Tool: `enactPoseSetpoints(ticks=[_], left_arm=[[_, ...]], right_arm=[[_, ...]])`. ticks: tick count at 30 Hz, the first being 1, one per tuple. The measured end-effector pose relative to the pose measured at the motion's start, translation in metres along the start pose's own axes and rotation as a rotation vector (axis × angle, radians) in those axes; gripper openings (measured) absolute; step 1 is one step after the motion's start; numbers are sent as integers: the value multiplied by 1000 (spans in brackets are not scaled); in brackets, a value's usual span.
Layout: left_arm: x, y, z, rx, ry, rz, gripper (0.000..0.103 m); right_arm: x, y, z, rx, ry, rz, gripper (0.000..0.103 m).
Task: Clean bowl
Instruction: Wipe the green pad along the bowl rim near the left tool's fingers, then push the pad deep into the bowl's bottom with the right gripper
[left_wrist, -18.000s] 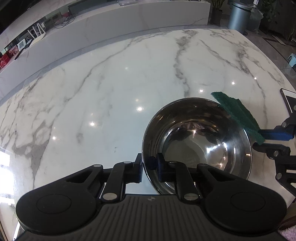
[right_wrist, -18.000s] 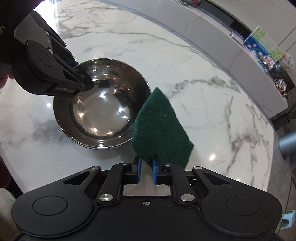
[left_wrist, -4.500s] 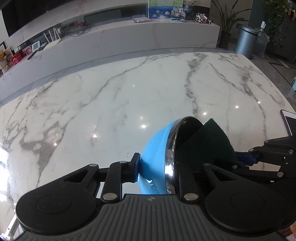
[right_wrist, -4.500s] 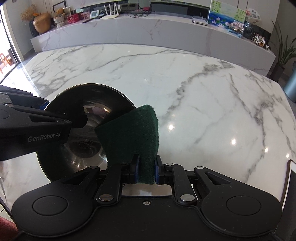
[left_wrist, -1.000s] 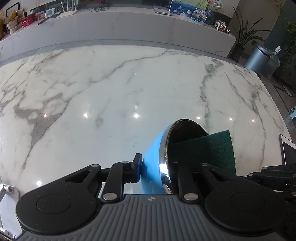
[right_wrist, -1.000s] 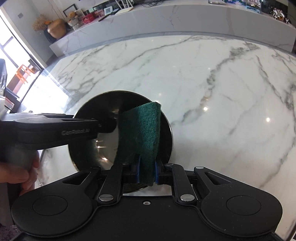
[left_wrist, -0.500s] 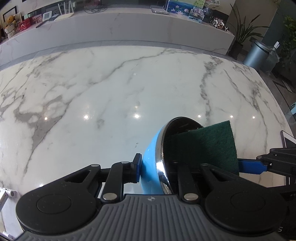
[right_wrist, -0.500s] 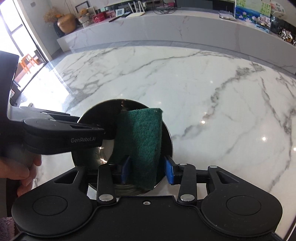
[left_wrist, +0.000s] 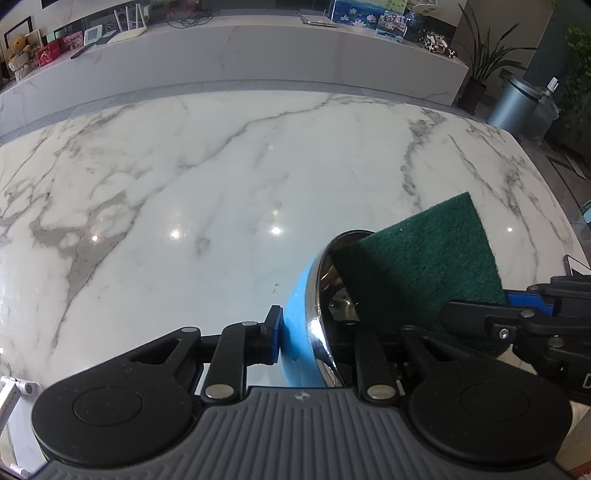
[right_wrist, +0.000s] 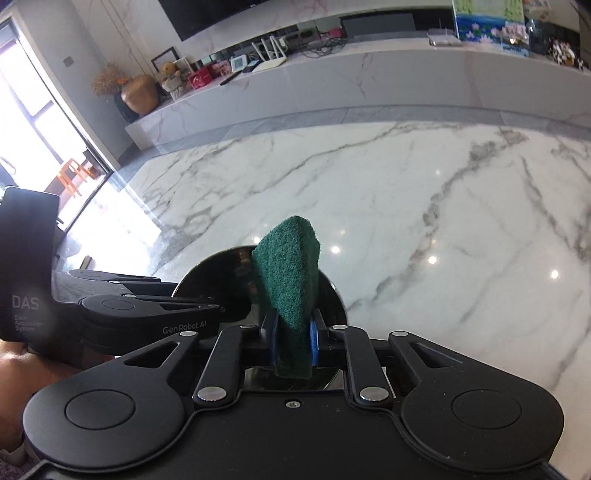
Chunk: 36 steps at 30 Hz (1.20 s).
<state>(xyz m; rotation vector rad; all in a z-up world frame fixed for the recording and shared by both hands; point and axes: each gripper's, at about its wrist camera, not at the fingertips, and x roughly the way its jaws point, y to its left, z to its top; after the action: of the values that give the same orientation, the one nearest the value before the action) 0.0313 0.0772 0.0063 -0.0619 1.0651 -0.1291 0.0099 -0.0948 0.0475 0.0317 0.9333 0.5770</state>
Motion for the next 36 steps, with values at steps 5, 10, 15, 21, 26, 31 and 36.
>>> enactPoseSetpoints(ticks=[5, 10, 15, 21, 26, 31, 36], left_arm=[[0, -1, 1, 3, -2, 2, 17], [0, -2, 1, 4, -2, 2, 17], [0, 0, 0, 2, -1, -3, 17], [-1, -1, 1, 5, -3, -4, 17], [0, -2, 1, 9, 0, 1, 17], [0, -3, 1, 10, 0, 4, 17], [0, -3, 1, 10, 2, 5, 17]], right_arm=[[-6, 25, 5, -226, -3, -109, 14], [0, 50, -2, -453, 17, -210, 14], [10, 55, -14, -463, 68, -119, 13], [14, 53, -18, -457, 87, -29, 14], [2, 56, -16, -456, 15, -57, 35], [-3, 62, -16, -481, -8, -66, 35], [-6, 67, -20, -537, -47, -111, 42]])
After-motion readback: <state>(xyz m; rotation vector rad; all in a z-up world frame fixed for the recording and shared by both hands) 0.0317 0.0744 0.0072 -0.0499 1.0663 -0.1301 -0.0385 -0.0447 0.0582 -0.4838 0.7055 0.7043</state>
